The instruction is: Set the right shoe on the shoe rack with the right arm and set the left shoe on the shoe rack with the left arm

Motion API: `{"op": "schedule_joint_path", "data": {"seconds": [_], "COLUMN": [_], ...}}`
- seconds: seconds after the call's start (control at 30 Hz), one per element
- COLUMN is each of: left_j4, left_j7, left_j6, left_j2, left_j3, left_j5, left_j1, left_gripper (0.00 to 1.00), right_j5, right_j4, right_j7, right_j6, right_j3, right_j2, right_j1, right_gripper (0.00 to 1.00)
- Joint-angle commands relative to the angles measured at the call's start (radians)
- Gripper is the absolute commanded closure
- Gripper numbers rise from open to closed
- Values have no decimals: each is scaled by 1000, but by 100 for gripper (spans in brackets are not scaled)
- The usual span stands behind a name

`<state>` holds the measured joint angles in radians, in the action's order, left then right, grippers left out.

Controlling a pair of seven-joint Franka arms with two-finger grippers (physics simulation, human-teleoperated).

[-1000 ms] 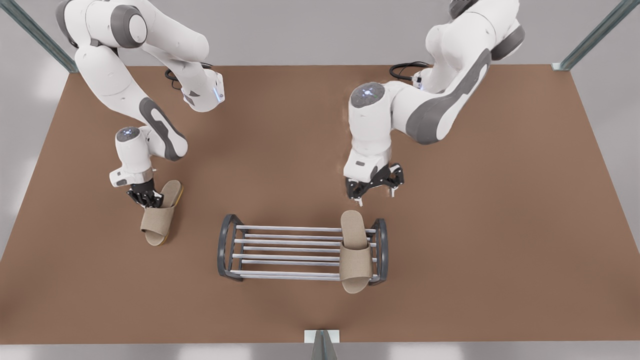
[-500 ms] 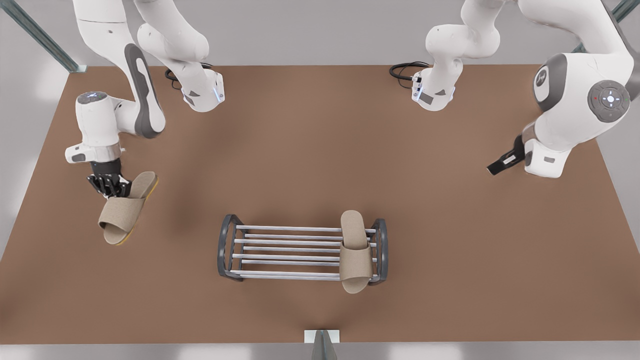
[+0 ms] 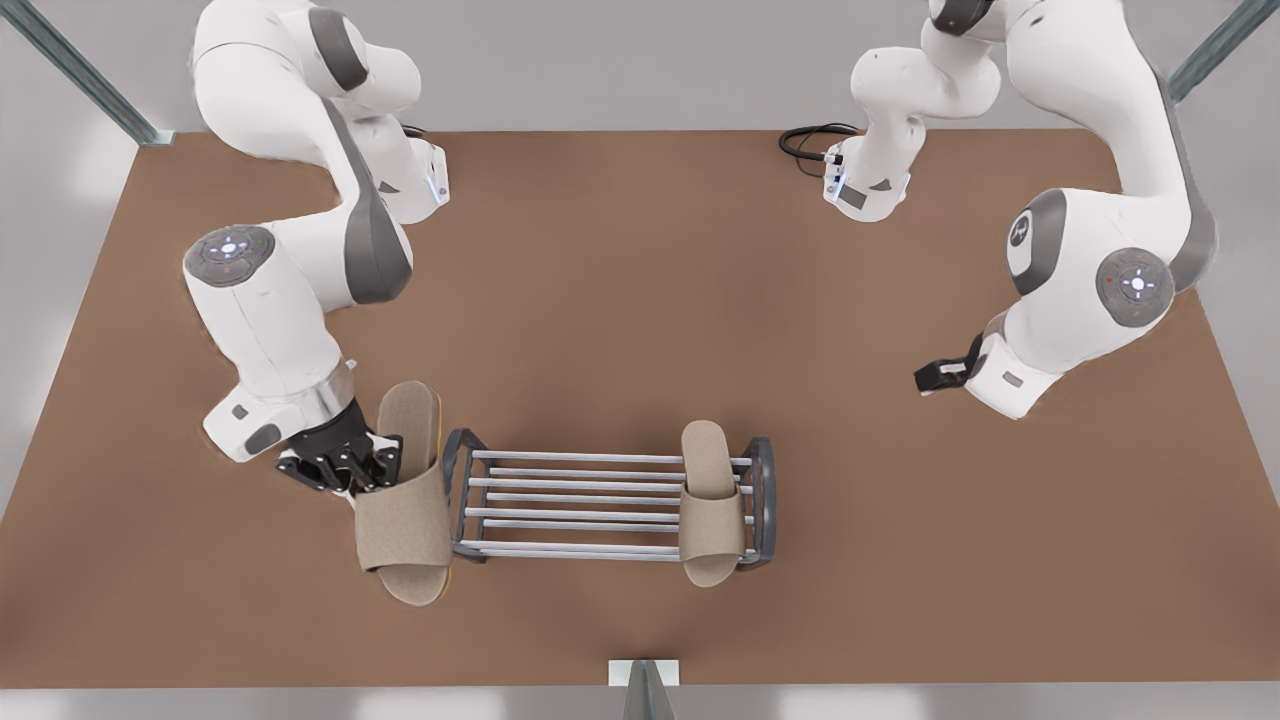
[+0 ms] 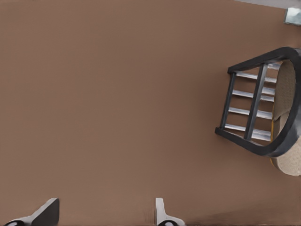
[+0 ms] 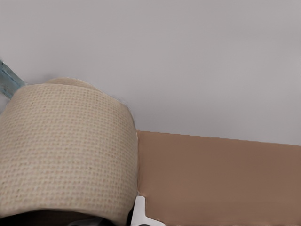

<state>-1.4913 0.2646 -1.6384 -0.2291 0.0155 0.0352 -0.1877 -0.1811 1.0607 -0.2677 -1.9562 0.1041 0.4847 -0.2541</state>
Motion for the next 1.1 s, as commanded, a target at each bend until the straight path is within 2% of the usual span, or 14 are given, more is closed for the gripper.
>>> {"op": "schedule_joint_path", "data": {"seconds": [0.0,0.03,0.17,0.43,0.67,0.8,0.83,1.07], "left_j4": [-68,-181,-130,-102,-104,-106,-106,-104], "left_j7": [-211,-211,-211,-208,-203,-203,-202,-202], "left_j6": [-35,-87,-70,-34,-34,-35,-35,-20], "left_j2": [36,108,54,33,33,24,22,27], "left_j3": [1,1,1,1,1,1,1,1], "left_j5": [2,3,-3,-3,-3,-5,-5,-5], "left_j1": [-4,1,-9,-12,-12,-12,-12,-10], "left_gripper": [0,0,0,0,0,0,0,0], "right_j5": [-35,-35,-34,-34,-34,-32,-37,-34], "right_j4": [-39,-68,-159,-168,-156,-70,-62,-59], "right_j7": [-542,-568,-716,-745,-737,-746,-749,-739], "right_j6": [330,329,312,13,-81,-159,-159,-145], "right_j3": [-61,-96,-146,-147,-147,-146,-146,-146], "right_j2": [14,54,159,291,351,361,362,350], "right_j1": [-103,-160,-280,-297,-295,-297,-300,-300], "right_gripper": [79,79,79,79,79,79,0,0]}}
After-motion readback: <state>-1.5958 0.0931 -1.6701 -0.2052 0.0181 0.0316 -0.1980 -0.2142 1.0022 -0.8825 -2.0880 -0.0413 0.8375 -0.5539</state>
